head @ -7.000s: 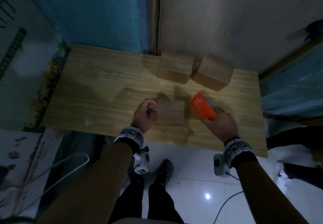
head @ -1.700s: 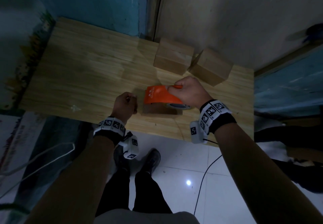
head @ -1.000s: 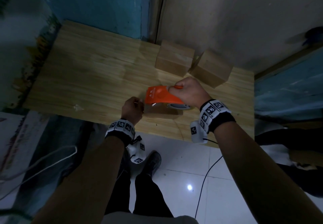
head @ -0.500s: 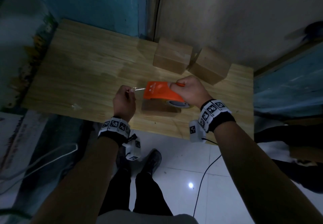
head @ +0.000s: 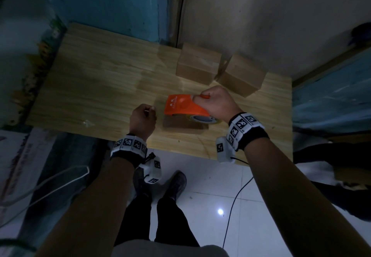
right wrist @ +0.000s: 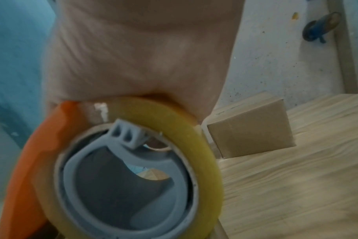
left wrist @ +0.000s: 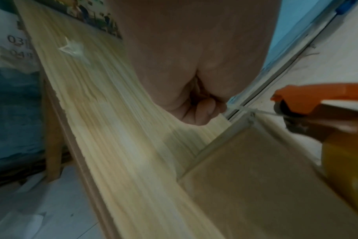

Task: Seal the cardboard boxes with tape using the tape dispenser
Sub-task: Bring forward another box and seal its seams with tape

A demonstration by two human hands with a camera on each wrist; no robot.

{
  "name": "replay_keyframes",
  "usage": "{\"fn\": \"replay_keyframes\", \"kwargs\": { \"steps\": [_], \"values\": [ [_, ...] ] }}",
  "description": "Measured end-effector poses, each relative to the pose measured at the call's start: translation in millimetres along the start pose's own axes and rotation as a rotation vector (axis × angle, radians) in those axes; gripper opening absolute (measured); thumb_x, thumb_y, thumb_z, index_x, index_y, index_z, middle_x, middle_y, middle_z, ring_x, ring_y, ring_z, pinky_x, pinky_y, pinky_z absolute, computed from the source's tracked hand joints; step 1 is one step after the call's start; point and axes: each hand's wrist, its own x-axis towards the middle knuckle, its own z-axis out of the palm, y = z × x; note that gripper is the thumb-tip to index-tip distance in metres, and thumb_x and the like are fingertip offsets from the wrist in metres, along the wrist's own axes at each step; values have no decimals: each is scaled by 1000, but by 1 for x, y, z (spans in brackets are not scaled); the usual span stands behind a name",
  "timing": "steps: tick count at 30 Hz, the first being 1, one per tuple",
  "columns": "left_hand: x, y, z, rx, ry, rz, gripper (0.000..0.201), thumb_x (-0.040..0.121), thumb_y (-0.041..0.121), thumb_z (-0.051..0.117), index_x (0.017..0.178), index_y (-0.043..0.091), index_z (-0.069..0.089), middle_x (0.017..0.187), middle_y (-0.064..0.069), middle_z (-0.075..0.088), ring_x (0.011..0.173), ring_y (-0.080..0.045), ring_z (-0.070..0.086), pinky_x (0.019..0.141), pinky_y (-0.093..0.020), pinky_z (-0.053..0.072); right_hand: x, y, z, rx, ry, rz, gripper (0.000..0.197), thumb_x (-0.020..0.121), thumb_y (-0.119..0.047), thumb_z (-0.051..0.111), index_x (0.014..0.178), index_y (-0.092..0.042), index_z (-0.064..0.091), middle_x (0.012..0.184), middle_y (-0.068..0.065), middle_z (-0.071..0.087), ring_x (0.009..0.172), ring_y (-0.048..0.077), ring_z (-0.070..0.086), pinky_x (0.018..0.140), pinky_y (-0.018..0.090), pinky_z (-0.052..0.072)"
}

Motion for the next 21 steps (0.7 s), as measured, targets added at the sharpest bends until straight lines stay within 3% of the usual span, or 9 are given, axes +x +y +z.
{"fn": "replay_keyframes", "kwargs": {
  "steps": [6, 10, 14, 17, 19, 21],
  "values": [
    [-8, 5, 12, 43, -65, -61, 22, 99, 26, 49, 80, 19, 58, 69, -4, 63, 68, -32, 64, 67, -48, 58, -1, -1, 1, -6, 1, 9, 51, 86, -54, 62, 55, -14, 51, 51, 7, 41, 45, 19, 42, 49, 28, 32],
    [-10, 8, 16, 53, -96, -90, 19, 99, 24, 48, 89, 14, 61, 80, -10, 67, 75, -34, 66, 69, -49, 59, 0, -3, 2, -8, -4, 13, 51, 86, -53, 61, 56, -14, 48, 53, 9, 38, 46, 21, 40, 50, 29, 30],
    [-7, 14, 13, 185, -134, -30, 21, 99, 23, 49, 105, 8, 64, 93, -13, 69, 83, -33, 65, 67, -35, 51, 0, -4, 1, -4, 1, 14, 50, 87, -51, 62, 56, -14, 49, 52, 9, 39, 44, 19, 41, 49, 28, 30],
    [-10, 15, 14, 108, -102, 8, 22, 95, 10, 50, 117, 14, 54, 95, -6, 63, 82, -23, 60, 66, -31, 47, -1, -3, 2, 1, 8, 11, 51, 87, -51, 62, 56, -14, 48, 51, 8, 38, 44, 18, 39, 49, 27, 29],
    [-12, 16, 17, 39, -25, 73, 20, 89, 2, 54, 104, 15, 56, 97, -5, 61, 83, -20, 59, 67, -30, 49, -1, -3, 2, -10, 15, 7, 51, 87, -50, 62, 55, -13, 47, 51, 8, 37, 44, 18, 39, 49, 28, 28],
    [-15, 18, 18, -24, 0, 91, 17, 87, -6, 55, 87, 11, 58, 89, -6, 61, 73, -10, 56, 63, -17, 46, -2, -3, 2, -16, 18, 3, 51, 88, -49, 62, 56, -13, 47, 52, 9, 37, 45, 19, 39, 49, 28, 28]
  ]
}}
